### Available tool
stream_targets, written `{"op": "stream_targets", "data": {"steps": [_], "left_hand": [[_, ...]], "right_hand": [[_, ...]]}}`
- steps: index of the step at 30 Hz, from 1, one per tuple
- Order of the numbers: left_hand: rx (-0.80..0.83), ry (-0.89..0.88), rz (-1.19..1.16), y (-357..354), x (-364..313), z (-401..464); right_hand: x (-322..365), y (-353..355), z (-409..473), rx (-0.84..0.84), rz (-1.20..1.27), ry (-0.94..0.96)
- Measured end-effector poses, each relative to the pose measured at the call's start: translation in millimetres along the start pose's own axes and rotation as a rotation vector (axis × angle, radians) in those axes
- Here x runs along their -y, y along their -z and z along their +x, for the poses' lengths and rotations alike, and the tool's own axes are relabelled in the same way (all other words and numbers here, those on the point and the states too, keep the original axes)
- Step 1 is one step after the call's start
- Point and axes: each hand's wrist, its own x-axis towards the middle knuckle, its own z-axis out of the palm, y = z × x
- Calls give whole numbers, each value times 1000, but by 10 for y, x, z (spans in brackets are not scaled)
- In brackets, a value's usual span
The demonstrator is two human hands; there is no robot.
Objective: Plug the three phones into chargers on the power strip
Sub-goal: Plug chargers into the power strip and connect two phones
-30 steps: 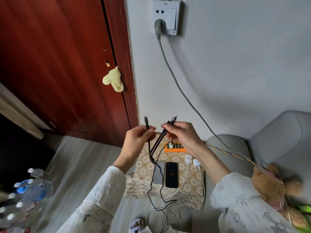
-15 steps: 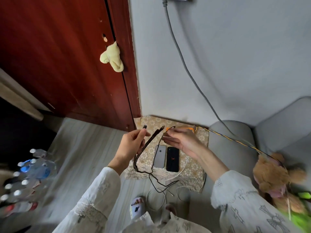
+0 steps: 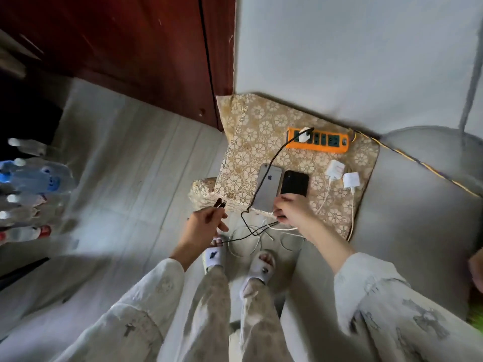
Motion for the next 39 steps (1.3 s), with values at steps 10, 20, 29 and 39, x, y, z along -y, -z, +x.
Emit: {"op": "stream_targets", "data": {"steps": [10,20,29,39], "left_hand": [[-127,111,192,-82,804,780],[-68,-44,469,-38,558,914],[-481,-161,514,567,433,1052],[-374,14,221,501,405,1315]], "right_hand": [[-147,-759,1029,-69,-205,73],[349,-704,669,395,735,-179],[647,-680,677,423,987,-110],[627,-708,813,326,1162,-48]]}}
